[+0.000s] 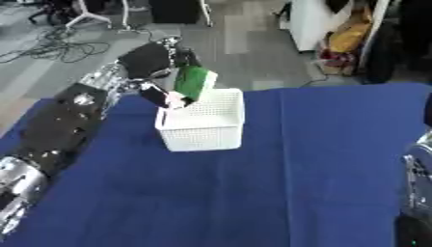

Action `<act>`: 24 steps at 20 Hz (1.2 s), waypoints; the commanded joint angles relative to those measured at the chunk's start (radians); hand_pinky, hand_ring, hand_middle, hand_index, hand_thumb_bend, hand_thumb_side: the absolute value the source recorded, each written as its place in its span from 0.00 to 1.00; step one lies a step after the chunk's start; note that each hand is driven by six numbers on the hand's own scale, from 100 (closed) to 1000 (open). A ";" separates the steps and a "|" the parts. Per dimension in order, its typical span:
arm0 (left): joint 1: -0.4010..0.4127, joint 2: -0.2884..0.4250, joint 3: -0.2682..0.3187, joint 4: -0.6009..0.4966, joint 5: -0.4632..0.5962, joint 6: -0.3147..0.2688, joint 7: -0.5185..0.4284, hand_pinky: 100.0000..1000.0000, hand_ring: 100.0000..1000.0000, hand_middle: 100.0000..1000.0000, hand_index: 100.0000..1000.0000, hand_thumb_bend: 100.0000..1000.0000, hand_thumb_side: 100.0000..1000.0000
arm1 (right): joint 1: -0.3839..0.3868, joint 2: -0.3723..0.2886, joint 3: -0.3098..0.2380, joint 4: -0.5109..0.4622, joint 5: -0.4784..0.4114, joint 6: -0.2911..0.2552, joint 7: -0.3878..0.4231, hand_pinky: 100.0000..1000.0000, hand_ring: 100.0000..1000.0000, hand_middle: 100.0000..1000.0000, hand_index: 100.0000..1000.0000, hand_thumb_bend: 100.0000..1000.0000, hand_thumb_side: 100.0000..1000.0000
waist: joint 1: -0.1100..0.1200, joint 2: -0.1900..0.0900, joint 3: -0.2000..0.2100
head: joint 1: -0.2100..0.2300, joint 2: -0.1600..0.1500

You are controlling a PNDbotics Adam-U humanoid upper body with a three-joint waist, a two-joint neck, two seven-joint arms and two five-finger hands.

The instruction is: Pick up objects on the table and place them in the box.

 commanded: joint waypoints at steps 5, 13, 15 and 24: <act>-0.040 0.003 0.034 0.046 -0.143 0.086 0.105 0.33 0.20 0.21 0.35 0.04 0.48 | -0.022 0.003 0.002 -0.015 -0.007 0.000 0.005 0.08 0.11 0.10 0.31 0.20 0.97 | -0.003 -0.009 -0.001 | 0.014 -0.013; -0.042 -0.001 0.057 0.110 -0.168 0.168 0.026 0.97 0.97 0.97 0.86 0.29 0.97 | -0.022 0.004 0.002 -0.015 -0.010 0.001 0.004 0.08 0.11 0.10 0.31 0.19 0.97 | -0.003 -0.010 0.000 | 0.009 -0.015; -0.042 -0.001 0.059 0.113 -0.164 0.166 0.013 1.00 1.00 1.00 0.90 0.27 1.00 | -0.021 0.003 0.001 -0.015 -0.010 0.001 0.004 0.08 0.11 0.10 0.31 0.19 0.97 | -0.003 -0.010 0.001 | 0.008 -0.014; -0.045 0.003 0.059 0.107 -0.143 0.154 -0.006 1.00 1.00 1.00 0.92 0.25 1.00 | -0.020 0.002 0.001 -0.015 -0.010 0.000 0.004 0.08 0.11 0.10 0.31 0.20 0.97 | -0.003 -0.011 0.004 | 0.008 -0.014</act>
